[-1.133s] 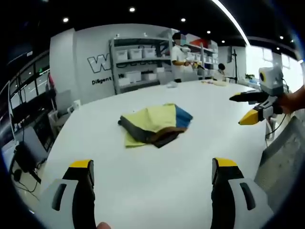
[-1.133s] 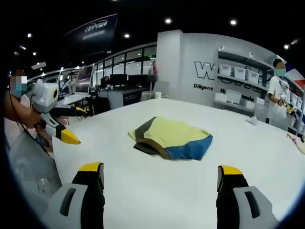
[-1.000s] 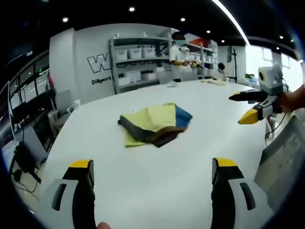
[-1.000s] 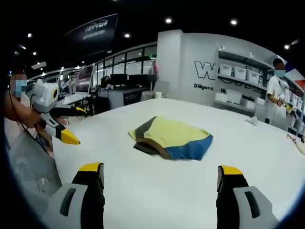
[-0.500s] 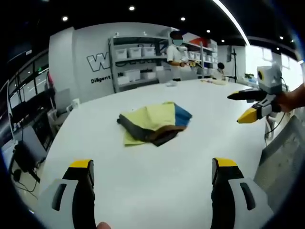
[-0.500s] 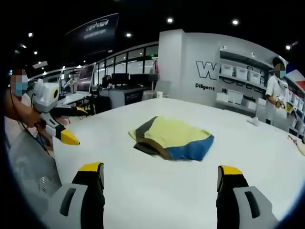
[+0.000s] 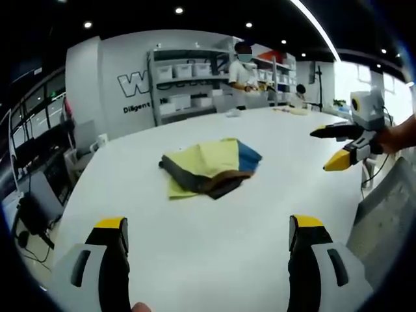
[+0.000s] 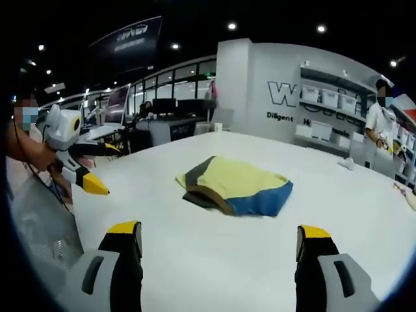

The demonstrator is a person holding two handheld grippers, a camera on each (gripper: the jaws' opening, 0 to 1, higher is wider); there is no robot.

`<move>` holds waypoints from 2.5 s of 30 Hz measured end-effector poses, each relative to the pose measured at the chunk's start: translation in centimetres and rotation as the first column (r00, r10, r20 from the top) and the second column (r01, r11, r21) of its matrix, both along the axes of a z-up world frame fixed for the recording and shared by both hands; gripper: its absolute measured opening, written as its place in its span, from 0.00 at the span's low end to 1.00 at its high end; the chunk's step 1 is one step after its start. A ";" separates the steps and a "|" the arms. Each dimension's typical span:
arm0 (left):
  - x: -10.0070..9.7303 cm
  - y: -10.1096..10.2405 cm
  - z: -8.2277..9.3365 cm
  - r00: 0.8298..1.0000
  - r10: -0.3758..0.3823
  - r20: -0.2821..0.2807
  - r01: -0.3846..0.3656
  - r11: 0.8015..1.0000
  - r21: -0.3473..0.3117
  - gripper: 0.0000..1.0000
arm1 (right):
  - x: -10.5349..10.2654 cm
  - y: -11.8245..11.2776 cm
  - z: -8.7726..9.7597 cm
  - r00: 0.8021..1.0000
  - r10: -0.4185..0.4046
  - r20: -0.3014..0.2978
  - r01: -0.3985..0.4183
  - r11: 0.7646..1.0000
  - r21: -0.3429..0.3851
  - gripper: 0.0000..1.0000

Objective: Fold the garment on the visible template until the final outline fits inside the template.

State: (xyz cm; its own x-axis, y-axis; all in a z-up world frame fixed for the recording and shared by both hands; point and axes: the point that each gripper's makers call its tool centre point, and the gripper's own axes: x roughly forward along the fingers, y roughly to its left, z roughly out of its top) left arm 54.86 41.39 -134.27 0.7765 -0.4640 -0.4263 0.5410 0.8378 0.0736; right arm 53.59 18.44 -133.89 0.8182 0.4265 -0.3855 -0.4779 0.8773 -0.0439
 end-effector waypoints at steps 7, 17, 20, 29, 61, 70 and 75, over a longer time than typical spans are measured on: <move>0.1 -0.2 0.0 1.000 0.006 0.000 -0.006 1.000 -0.009 0.99 | 0.0 0.1 0.0 1.000 0.001 0.006 -0.001 1.000 0.002 0.96; 0.3 -0.7 0.2 1.000 -0.008 0.005 0.008 1.000 -0.008 0.99 | 0.2 0.1 0.2 1.000 0.001 0.011 -0.001 1.000 0.002 0.96; 0.4 -0.7 0.3 1.000 -0.006 0.007 0.006 1.000 -0.009 0.99 | 0.1 0.0 0.1 1.000 -0.001 0.011 0.001 1.000 0.001 0.96; 0.4 -0.8 0.5 1.000 -0.007 0.011 0.008 1.000 -0.013 0.99 | 0.0 -0.1 0.1 1.000 0.000 0.012 0.000 1.000 0.001 0.96; 0.2 -0.1 -0.5 1.000 -0.020 -0.015 0.020 1.000 0.007 0.98 | 0.8 0.7 -1.8 0.996 0.085 -0.026 -0.087 0.993 -0.074 0.94; 0.4 0.0 -1.4 0.999 -0.029 -0.034 0.030 0.999 0.019 0.97 | 1.7 0.9 -2.2 0.992 0.122 -0.031 -0.124 0.987 -0.103 0.89; 0.7 -0.4 -1.4 0.999 -0.037 -0.036 0.038 0.999 0.015 0.97 | 2.7 1.1 -2.1 0.992 0.126 -0.023 -0.127 0.986 -0.110 0.87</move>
State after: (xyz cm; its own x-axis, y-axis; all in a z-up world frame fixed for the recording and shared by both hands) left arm 55.53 40.96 -135.68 0.7430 -0.4858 -0.4604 0.5746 0.8158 0.0664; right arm 56.28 19.50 -135.97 0.7537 0.4800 -0.4489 -0.5862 0.7998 -0.1290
